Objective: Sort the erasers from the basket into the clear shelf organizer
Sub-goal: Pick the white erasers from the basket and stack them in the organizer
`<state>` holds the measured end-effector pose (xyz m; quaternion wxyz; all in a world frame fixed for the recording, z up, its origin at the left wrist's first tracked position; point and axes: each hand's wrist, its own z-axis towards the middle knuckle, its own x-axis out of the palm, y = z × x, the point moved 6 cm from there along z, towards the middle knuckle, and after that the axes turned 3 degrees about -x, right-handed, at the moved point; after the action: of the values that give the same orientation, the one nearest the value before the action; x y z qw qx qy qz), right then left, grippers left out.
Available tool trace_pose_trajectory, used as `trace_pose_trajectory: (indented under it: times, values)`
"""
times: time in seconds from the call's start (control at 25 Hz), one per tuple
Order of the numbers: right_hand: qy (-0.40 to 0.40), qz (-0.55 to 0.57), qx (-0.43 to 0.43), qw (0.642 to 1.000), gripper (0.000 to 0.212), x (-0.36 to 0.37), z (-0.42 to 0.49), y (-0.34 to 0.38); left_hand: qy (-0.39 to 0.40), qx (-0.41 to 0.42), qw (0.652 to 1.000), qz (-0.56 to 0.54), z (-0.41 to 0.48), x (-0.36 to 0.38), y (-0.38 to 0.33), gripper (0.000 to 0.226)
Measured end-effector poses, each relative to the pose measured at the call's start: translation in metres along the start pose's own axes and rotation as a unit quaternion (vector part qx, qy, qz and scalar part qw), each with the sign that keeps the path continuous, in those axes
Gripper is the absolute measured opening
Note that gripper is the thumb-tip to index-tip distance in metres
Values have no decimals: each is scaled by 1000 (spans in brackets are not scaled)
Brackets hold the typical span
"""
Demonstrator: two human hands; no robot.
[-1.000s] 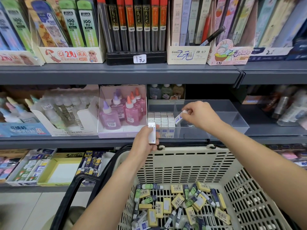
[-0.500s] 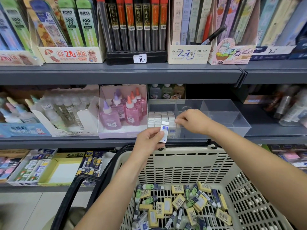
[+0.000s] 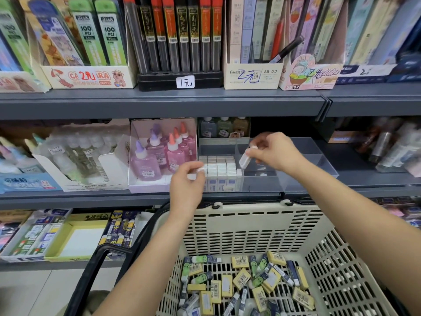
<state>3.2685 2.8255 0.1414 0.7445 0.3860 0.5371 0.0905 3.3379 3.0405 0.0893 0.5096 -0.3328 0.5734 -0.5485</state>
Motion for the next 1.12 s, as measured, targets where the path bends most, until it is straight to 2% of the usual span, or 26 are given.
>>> trace_pose_trajectory:
  times: [0.08, 0.28, 0.52, 0.64, 0.72, 0.88, 0.96, 1.04, 1.12]
  values:
    - [-15, -22, -14, 1000, 17, 1, 5, 3, -14, -2, 1000, 13, 4, -5, 7, 26]
    - [40, -138, -39, 989, 18, 28, 13, 10, 43, -58, 997, 29, 3, 14, 29, 47]
    - [46, -83, 5, 995, 21, 41, 17, 2, 47, -51, 996, 58, 5, 14, 33, 45]
    - [64, -107, 1, 992, 18, 42, 18, 2, 46, -50, 996, 53, 5, 13, 34, 43]
    - [79, -169, -25, 982, 16, 40, 19, 5, 51, -53, 996, 49, 6, 13, 34, 44]
    - [127, -268, -41, 954, 25, 44, 15, 7, 52, -57, 995, 55, 7, 13, 36, 44]
    - [159, -264, -32, 951, 25, 51, 10, 4, 53, -58, 995, 53, 7, 13, 35, 45]
    - [170, -241, -27, 955, 35, 55, 6, 3, 52, -61, 996, 46, 4, 13, 33, 44]
    - [163, -224, -29, 960, 29, 52, 2, 1, 39, -63, 997, 31, -3, 9, 30, 40]
